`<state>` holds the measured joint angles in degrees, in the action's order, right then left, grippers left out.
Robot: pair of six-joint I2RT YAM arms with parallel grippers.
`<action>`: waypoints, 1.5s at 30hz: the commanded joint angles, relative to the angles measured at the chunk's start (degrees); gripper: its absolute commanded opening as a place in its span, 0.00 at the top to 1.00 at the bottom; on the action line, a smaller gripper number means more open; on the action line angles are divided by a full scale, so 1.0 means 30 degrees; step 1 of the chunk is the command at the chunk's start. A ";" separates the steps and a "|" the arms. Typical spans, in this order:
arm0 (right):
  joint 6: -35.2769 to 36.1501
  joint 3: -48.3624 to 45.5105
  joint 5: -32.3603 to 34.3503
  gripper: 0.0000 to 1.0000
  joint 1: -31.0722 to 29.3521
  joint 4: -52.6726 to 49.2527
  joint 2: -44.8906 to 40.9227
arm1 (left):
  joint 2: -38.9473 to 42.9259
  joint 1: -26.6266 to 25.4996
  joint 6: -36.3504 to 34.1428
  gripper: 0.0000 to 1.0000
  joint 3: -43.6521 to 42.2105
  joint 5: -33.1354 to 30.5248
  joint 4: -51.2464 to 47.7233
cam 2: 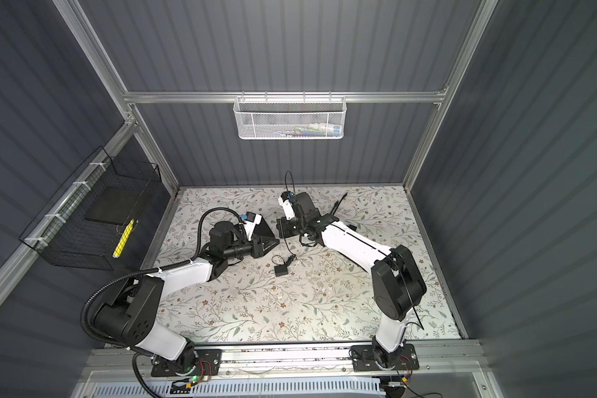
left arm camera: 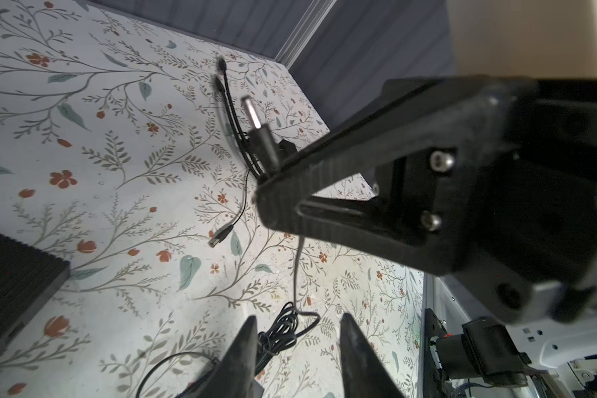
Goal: Insert the plug into the switch port
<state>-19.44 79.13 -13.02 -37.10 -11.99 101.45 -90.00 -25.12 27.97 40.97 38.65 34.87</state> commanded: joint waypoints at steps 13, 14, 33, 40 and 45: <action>-0.2563 -0.1200 -0.0541 0.98 0.0124 0.1562 -0.0883 | -0.3996 -0.0523 0.3557 0.60 0.0008 0.0352 0.8219; -0.2585 -0.1238 -0.0525 0.97 0.0129 0.1574 -0.0916 | -0.4162 -0.0573 0.3778 0.60 0.0046 0.0408 0.8547; -0.2298 -0.1533 -0.0298 0.96 0.0243 0.1348 -0.0975 | -0.5799 -0.0912 0.5027 0.99 0.0839 0.0940 1.0432; -0.2389 -0.1592 -0.0437 0.94 0.0268 0.1386 -0.1032 | -0.5728 -0.0912 0.5039 1.00 0.0803 0.0944 1.0460; -0.2374 -0.1662 -0.0433 0.76 0.0438 0.1246 -0.1230 | -0.5539 -0.0912 0.4778 1.00 0.0795 0.0885 1.0089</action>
<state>-27.11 74.87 -13.98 -36.34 -8.19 99.96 -106.80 -27.46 42.72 42.39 40.60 64.99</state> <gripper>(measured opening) 0.186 0.050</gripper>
